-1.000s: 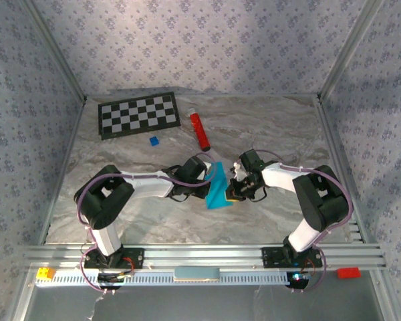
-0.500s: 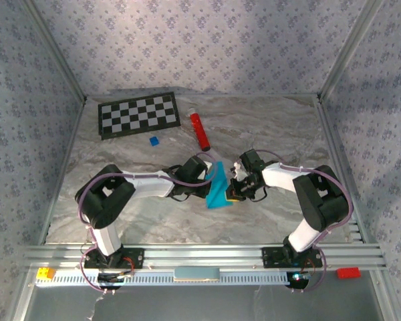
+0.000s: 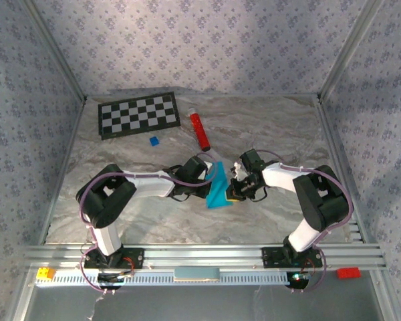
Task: Fold a paper plane with a square sheet of paper (pick it up from the middle)
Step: Fold the triangle a second time at the center of the table.
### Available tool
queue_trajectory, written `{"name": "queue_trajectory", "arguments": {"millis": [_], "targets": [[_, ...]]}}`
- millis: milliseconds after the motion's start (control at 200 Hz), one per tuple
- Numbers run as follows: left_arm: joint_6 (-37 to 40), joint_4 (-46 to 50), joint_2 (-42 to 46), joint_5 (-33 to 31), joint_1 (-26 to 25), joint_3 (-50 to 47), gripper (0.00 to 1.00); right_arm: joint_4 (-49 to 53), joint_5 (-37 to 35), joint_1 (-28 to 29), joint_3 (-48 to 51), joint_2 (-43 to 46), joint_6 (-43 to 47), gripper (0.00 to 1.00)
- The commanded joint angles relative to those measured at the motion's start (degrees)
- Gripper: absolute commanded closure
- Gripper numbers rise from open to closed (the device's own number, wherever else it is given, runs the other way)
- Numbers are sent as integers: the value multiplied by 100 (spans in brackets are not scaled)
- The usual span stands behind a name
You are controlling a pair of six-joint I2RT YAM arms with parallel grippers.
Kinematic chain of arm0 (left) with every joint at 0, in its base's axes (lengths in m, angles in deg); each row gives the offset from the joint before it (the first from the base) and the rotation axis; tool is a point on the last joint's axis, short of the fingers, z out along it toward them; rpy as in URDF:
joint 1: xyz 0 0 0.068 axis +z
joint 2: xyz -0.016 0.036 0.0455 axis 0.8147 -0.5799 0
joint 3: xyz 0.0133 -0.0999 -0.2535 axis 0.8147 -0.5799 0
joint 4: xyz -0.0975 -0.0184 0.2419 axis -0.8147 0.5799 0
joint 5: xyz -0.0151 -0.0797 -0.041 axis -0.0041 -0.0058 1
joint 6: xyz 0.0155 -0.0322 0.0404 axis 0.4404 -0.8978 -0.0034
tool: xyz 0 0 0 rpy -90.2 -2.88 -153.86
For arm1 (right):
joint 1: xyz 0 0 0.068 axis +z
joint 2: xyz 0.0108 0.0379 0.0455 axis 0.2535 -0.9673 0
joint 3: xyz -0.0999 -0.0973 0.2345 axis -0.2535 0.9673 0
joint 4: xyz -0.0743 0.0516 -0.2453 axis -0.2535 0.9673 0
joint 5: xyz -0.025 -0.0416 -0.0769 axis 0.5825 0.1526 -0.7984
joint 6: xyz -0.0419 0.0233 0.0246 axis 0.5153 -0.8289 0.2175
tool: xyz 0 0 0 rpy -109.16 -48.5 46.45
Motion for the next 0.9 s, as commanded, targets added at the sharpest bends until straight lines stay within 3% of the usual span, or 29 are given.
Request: {"name": "queue_trajectory", "arguments": {"millis": [0, 230, 430, 895], "targets": [[15, 92, -95, 13, 23, 42, 99, 102, -235, -78, 165, 136, -130, 94], [-57, 89, -60, -4, 23, -22, 100, -867, 476, -371, 525, 882, -777, 94], [-48, 98, -18, -27, 18, -45, 100, -1401, 975, -275, 529, 856, -1143, 94], [-49, 106, -33, -22, 15, -44, 100, -2583, 857, 287, 544, 192, -2080, 100]]}}
